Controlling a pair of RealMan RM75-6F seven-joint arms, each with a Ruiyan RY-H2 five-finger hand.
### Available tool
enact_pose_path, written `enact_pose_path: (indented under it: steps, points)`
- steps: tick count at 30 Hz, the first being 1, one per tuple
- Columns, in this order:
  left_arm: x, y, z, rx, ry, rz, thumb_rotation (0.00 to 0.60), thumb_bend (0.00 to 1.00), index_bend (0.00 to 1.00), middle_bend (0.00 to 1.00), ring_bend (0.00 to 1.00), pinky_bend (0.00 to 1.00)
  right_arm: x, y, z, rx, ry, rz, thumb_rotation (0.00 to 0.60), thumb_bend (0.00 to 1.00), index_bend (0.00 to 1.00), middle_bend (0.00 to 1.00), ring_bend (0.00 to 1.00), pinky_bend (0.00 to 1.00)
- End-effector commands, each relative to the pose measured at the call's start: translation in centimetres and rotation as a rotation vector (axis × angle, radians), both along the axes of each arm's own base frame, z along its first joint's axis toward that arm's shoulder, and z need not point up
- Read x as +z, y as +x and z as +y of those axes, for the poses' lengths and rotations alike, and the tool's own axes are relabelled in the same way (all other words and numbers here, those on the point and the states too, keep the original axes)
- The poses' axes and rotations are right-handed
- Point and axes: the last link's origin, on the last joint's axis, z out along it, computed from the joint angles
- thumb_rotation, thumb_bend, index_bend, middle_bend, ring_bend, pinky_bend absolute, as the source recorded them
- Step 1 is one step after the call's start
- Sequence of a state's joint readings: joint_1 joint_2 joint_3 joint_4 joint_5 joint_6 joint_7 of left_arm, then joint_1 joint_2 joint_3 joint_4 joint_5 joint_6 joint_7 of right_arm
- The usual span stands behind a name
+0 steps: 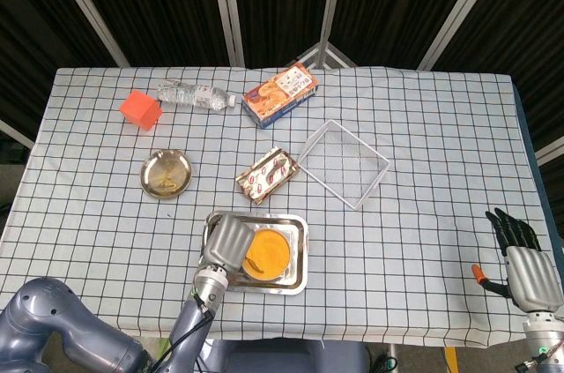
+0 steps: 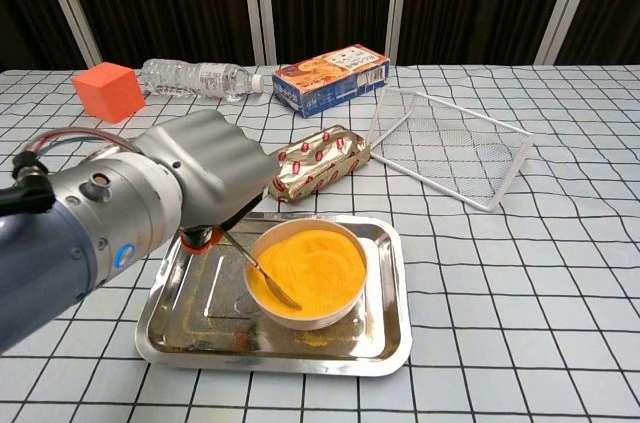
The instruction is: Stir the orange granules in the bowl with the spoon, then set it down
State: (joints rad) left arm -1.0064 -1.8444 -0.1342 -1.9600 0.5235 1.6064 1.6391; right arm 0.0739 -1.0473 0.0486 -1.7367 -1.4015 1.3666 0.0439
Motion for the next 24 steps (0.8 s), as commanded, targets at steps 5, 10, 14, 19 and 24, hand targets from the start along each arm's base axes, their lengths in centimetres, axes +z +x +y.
enact_pose_path:
  steps: [5,10,14,19,24]
  points:
    - [-1.5,0.5,0.7,0.04,0.01,-0.015,0.6,1.0,0.84,0.99,0.98,1.0,0.0,0.0,0.0,-0.001,0.003,-0.005,0.6,0.36,0.0,0.0,0.0,0.0]
    - [-1.4,1.0,1.5,0.057,0.038,-0.053,0.6,1.0,0.84,0.99,0.98,1.0,0.0,0.0,-0.1,-0.003,0.005,-0.009,0.6,0.36,0.0,0.0,0.0,0.0]
    - [-1.1,1.3,2.0,0.068,0.057,-0.078,0.6,1.0,0.84,0.99,0.98,1.0,0.0,0.1,0.0,0.0,0.006,-0.009,0.6,0.36,0.0,0.0,0.0,0.0]
    - [-0.6,1.4,2.6,0.077,0.079,-0.099,0.6,1.0,0.84,0.99,0.98,1.0,-0.1,0.1,0.0,0.0,0.005,-0.009,0.6,0.36,0.0,0.0,0.0,0.0]
    - [-0.3,1.5,2.6,0.084,0.075,-0.122,0.6,1.0,0.84,0.99,0.98,1.0,-0.1,0.1,0.0,0.0,0.008,-0.01,0.6,0.36,0.0,0.0,0.0,0.0]
